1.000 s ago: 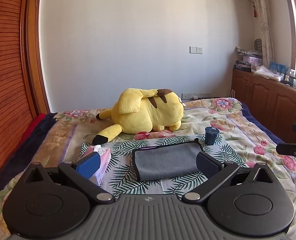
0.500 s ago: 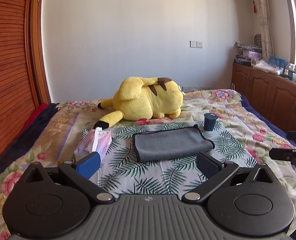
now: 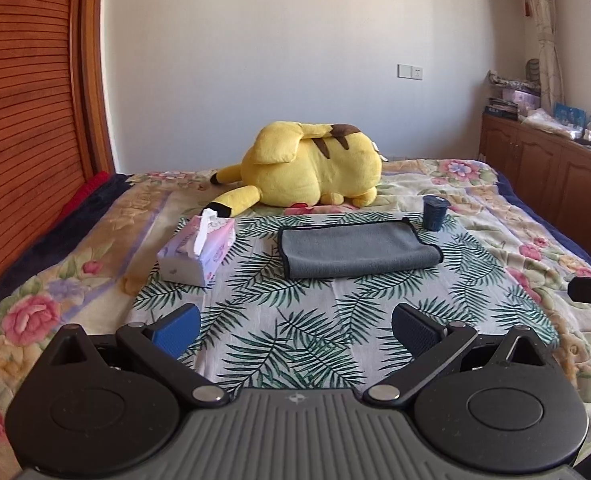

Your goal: Fold towel

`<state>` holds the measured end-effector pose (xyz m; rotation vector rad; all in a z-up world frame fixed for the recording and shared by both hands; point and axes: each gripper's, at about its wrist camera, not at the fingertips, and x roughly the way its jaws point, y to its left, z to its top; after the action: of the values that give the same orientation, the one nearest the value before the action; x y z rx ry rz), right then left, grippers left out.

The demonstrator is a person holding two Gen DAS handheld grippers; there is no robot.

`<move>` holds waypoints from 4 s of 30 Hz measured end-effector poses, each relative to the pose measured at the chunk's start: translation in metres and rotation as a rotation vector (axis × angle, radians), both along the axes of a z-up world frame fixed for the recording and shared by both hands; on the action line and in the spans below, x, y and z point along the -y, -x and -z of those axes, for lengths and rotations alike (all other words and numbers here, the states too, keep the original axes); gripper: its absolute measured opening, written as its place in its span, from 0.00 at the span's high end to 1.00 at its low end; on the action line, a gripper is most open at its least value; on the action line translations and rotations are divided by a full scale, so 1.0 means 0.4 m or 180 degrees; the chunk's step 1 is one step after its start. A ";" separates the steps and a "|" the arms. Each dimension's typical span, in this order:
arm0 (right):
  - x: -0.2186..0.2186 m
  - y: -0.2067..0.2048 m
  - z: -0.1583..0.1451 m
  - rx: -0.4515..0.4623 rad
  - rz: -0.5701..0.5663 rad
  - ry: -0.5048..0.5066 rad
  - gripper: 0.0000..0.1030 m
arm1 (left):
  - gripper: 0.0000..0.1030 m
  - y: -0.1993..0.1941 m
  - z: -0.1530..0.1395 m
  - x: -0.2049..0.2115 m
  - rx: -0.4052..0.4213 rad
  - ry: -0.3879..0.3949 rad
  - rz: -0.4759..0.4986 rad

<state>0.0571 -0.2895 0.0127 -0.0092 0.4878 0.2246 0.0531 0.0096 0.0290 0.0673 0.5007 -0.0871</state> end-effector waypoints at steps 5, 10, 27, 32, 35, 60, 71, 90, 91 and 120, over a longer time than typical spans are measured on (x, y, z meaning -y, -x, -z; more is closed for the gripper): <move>-0.008 0.010 0.030 -0.0001 0.0046 -0.0098 0.00 | 0.16 0.006 0.029 0.006 -0.0047 -0.0010 0.0004; -0.026 0.014 0.062 -0.0007 0.0094 -0.0057 0.00 | 0.16 0.018 0.060 0.010 -0.0080 -0.0027 0.0026; -0.028 0.032 0.088 0.0105 0.0226 -0.0030 0.00 | 0.16 0.039 0.114 0.028 0.0111 -0.0063 0.0054; -0.011 0.036 0.088 0.0157 0.0299 -0.0124 0.00 | 0.16 0.042 0.118 0.033 0.0152 -0.0096 0.0043; 0.000 0.036 0.089 0.0159 0.0353 -0.0194 0.00 | 0.16 0.045 0.119 0.033 0.0163 -0.0136 0.0037; 0.006 0.070 0.071 0.0554 0.0520 -0.0117 0.00 | 0.16 0.060 0.085 0.007 0.0522 -0.0022 -0.0065; 0.005 0.070 0.071 0.0564 0.0524 -0.0108 0.00 | 0.16 0.064 0.084 0.007 0.0528 -0.0025 -0.0066; 0.013 0.071 0.068 0.0592 0.0532 -0.0102 0.00 | 0.16 0.064 0.085 0.010 0.0516 -0.0065 -0.0060; 0.012 0.072 0.069 0.0592 0.0531 -0.0105 0.00 | 0.16 0.064 0.085 0.010 0.0517 -0.0063 -0.0060; 0.009 0.071 0.068 0.0581 0.0529 -0.0100 0.00 | 0.16 0.066 0.092 0.007 0.0513 -0.0067 -0.0049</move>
<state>0.0287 -0.2930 -0.0147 0.0410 0.3014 0.0674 0.0267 0.0067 -0.0080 0.0904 0.3411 -0.0608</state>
